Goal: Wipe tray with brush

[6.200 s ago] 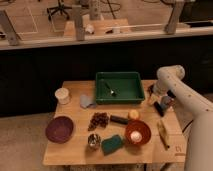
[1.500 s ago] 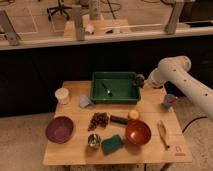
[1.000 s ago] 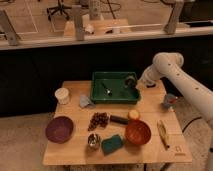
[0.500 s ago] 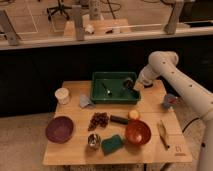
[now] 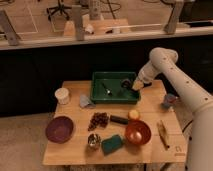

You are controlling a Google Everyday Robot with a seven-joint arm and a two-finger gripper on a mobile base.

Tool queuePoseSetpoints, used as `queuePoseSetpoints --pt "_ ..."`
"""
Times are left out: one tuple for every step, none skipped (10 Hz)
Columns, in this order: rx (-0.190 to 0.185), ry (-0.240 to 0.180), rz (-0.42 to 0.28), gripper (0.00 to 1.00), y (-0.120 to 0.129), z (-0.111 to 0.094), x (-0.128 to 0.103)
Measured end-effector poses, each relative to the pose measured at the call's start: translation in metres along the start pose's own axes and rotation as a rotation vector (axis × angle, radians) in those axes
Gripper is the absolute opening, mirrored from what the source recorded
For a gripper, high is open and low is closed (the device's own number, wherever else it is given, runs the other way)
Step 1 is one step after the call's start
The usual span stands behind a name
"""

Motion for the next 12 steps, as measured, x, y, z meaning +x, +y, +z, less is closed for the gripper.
queuePoseSetpoints --pt "-0.035 -0.017 -0.004 0.05 0.004 0.005 -0.008" --pt "-0.055 -0.037 -0.007 0.05 0.006 0.008 -0.014" --pt "-0.062 -0.046 -0.013 0.05 0.009 0.010 -0.016" --pt "-0.060 -0.051 -0.027 0.05 0.014 0.012 -0.022" --pt "-0.057 -0.053 -0.037 0.05 0.020 0.016 -0.030" --pt "-0.055 -0.049 -0.038 0.05 0.026 0.023 -0.036" --pt "-0.056 -0.045 -0.035 0.05 0.030 0.033 -0.039" --pt "-0.061 -0.040 -0.034 0.05 0.033 0.041 -0.040" --pt "-0.066 -0.036 -0.031 0.05 0.034 0.051 -0.042" --pt "-0.071 -0.033 -0.029 0.05 0.033 0.058 -0.043" --pt "-0.075 -0.030 -0.027 0.05 0.032 0.065 -0.045" --pt "-0.071 -0.025 -0.018 0.05 0.028 0.068 -0.044"
